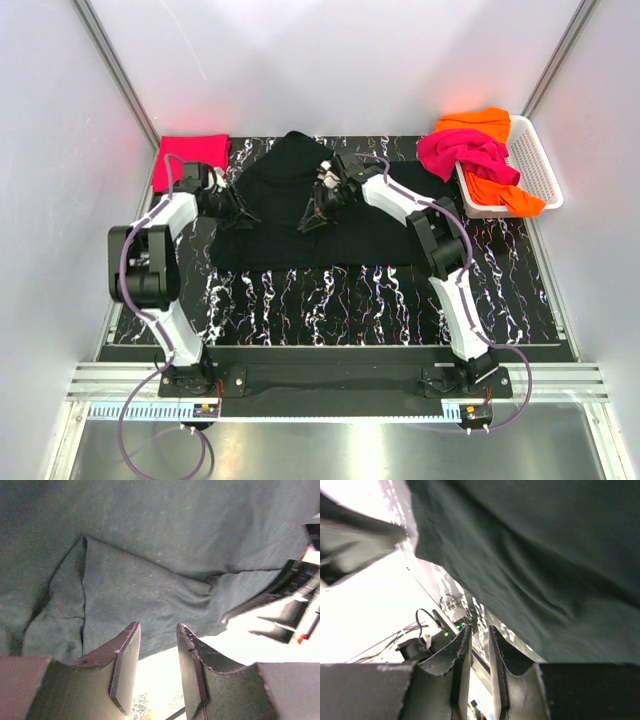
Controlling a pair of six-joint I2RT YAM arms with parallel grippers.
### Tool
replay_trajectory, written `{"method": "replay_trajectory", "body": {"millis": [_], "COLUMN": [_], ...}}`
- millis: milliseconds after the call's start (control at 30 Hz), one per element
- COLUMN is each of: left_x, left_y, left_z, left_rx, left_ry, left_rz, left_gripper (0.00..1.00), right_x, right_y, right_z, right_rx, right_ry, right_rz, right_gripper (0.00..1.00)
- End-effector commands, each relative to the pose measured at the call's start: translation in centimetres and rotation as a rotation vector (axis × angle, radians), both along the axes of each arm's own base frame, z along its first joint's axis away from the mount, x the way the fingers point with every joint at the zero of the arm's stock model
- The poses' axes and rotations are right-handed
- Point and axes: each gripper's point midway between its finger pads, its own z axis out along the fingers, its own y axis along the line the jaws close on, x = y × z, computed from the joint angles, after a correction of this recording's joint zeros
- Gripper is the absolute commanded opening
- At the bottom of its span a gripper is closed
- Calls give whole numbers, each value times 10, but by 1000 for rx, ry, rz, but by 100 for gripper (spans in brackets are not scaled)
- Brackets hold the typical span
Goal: Fold and stack the t-shirts
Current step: Fold the tshirt
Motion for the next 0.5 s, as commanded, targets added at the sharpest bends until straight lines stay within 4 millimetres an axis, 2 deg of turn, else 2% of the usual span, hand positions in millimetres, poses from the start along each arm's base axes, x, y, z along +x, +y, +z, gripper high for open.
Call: {"method": "replay_trajectory", "body": {"millis": [0, 67, 100, 200, 300, 367, 433, 467], "left_x": [-2, -2, -2, -9, -24, -31, -39, -40], "left_y": [-3, 2, 3, 13, 23, 32, 35, 35], "left_z": [-36, -51, -61, -74, -80, -76, -69, -55], "left_rx": [-9, 17, 16, 72, 118, 144, 126, 132], "left_ry": [78, 106, 132, 167, 191, 198, 183, 151], "left_rz": [-16, -10, -7, -5, -4, 9, 1, 2], "left_gripper": [40, 39, 38, 38, 38, 38, 39, 40], "right_x": [12, 22, 24, 37, 44, 43, 41, 37], "right_y": [18, 15, 12, -4, -24, -36, -40, -43], "right_z": [-4, -16, -30, -51, -59, -65, -52, -50], "right_rx": [36, 25, 6, -38, -63, -77, -73, -75], "right_ry": [-6, 20, 40, 36, 27, 30, 3, 4], "right_rz": [15, -21, -33, -73, -93, -97, -87, -85], "right_gripper": [27, 26, 26, 25, 25, 25, 26, 26]}}
